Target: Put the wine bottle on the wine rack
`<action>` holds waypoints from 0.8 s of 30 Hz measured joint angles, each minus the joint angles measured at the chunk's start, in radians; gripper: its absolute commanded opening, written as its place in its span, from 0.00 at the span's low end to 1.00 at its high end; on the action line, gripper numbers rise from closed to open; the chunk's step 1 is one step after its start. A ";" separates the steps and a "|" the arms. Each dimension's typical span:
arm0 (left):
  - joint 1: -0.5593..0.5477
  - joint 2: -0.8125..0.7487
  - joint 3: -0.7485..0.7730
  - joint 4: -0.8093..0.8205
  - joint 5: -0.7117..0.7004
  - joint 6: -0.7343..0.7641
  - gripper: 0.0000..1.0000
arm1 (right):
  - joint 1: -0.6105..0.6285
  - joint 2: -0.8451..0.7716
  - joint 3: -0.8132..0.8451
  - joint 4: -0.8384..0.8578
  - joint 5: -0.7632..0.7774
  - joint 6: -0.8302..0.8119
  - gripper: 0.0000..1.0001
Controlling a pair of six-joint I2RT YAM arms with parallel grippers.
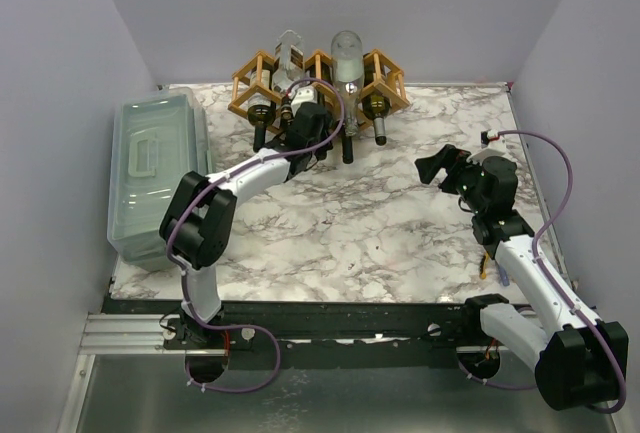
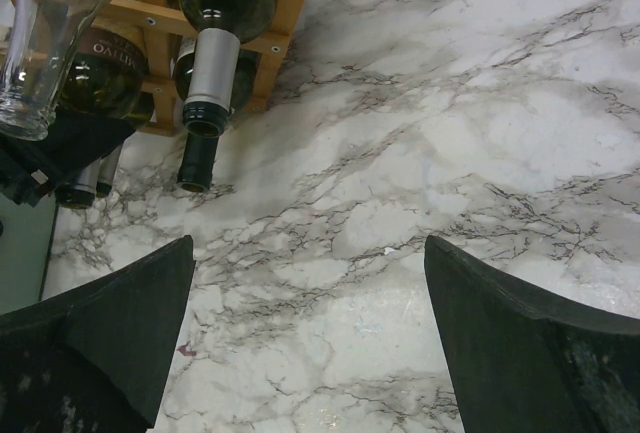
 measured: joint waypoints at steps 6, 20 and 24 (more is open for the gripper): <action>0.025 0.025 0.045 -0.018 0.036 -0.015 0.17 | 0.000 0.000 0.000 0.000 0.000 0.000 1.00; 0.070 0.023 0.072 -0.028 0.138 -0.071 0.65 | 0.000 0.000 0.000 0.000 0.000 0.000 1.00; 0.072 0.019 0.072 -0.042 0.139 -0.072 0.80 | 0.000 0.000 0.000 0.000 0.000 0.000 1.00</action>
